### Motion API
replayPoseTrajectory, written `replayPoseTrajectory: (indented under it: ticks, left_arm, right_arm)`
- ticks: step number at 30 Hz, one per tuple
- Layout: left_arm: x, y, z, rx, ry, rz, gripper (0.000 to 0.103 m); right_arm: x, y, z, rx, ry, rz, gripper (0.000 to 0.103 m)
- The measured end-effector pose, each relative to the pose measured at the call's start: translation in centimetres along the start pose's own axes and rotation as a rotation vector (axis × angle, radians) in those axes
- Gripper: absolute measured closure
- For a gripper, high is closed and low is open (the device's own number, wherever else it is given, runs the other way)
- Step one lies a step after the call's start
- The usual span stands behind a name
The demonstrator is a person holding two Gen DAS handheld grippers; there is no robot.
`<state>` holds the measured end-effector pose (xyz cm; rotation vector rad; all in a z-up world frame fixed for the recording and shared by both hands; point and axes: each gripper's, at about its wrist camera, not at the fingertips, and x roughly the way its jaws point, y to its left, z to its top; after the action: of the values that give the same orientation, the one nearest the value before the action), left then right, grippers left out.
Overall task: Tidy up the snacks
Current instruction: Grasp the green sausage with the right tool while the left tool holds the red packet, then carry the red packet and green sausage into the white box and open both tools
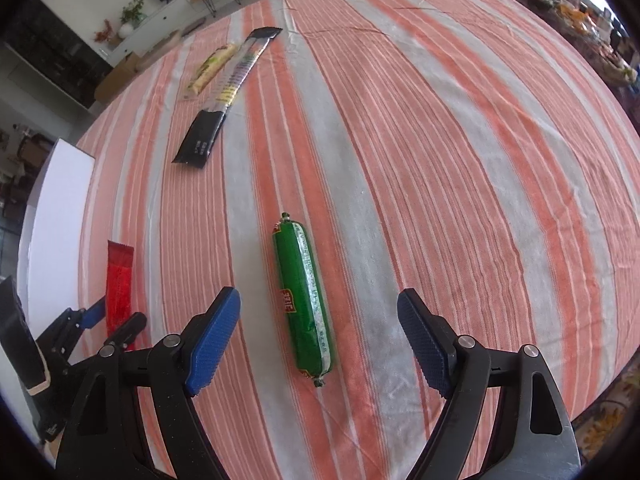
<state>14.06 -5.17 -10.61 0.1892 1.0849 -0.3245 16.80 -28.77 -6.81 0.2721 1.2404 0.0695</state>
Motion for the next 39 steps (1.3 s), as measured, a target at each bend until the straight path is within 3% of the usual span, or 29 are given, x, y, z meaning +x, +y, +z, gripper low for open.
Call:
replayPoseTrajectory:
  ticks: [2,4,10,13,18,21,24,26,29,31,32,33,34,36,39]
  left_arm:
    - [-0.7,0.0,-0.3,-0.018,-0.020,-0.014,0.089]
    - [-2.2,0.1,-1.0,-0.032,-0.054,-0.045,0.090]
    - [-10.8,3.2,-4.6,-0.186,-0.188,-0.290,0.090]
    - [-15.6,4.9,-6.5,-0.240,-0.249,-0.399,0.090]
    - [-23.8,8.9,-9.0,-0.296,-0.404,-0.449,0.090]
    - [-27.0,13.0,-10.3,-0.362,-0.463,-0.402,0.090]
    - [-28.9,18.1,-12.1,-0.443,-0.492,-0.266,0.090]
    - [-29.0,21.6,-13.7,-0.515,-0.477,-0.158,0.090]
    - [-27.5,25.5,-16.1,-0.598,-0.423,-0.006,0.088]
    - [-25.7,27.0,-17.2,-0.619,-0.357,0.128,0.065]
    - [-24.8,27.7,-17.8,-0.627,-0.327,0.181,0.035]
    - [-24.0,28.1,-18.3,-0.637,-0.307,0.234,0.020]
    - [-23.3,28.1,-18.8,-0.642,-0.302,0.278,0.020]
    - [-22.2,27.9,-19.0,-0.638,-0.292,0.296,0.020]
    - [-21.3,26.5,-18.2,-0.606,-0.310,0.234,0.019]
  right_arm:
    - [1.3,1.3,-0.4,-0.072,-0.002,-0.043,0.030]
    - [2.0,2.1,-0.7,-0.111,-0.023,-0.124,0.078]
    - [-1.0,1.8,-2.1,-0.063,-0.068,-0.035,0.079]
    - [-3.8,3.1,-3.5,-0.031,-0.101,0.123,0.079]
    - [-8.6,10.5,-4.4,-0.077,-0.132,0.395,0.079]
    - [-10.1,17.9,-5.0,-0.169,-0.107,0.539,0.079]
    - [-10.6,25.4,-6.6,-0.274,-0.062,0.652,0.079]
    - [-10.0,29.7,-7.8,-0.336,-0.029,0.696,0.079]
    - [-7.6,35.1,-9.5,-0.423,0.019,0.692,0.079]
    - [-5.6,37.5,-10.7,-0.475,0.048,0.656,0.075]
    - [-4.8,38.2,-11.1,-0.497,0.050,0.626,0.072]
    - [-4.0,38.6,-11.5,-0.513,0.047,0.594,0.058]
    - [-3.6,38.6,-11.7,-0.519,0.040,0.574,0.041]
    - [-3.4,37.0,-11.7,-0.514,-0.004,0.548,0.037]
    - [-3.5,32.6,-10.3,-0.476,-0.086,0.483,0.035]
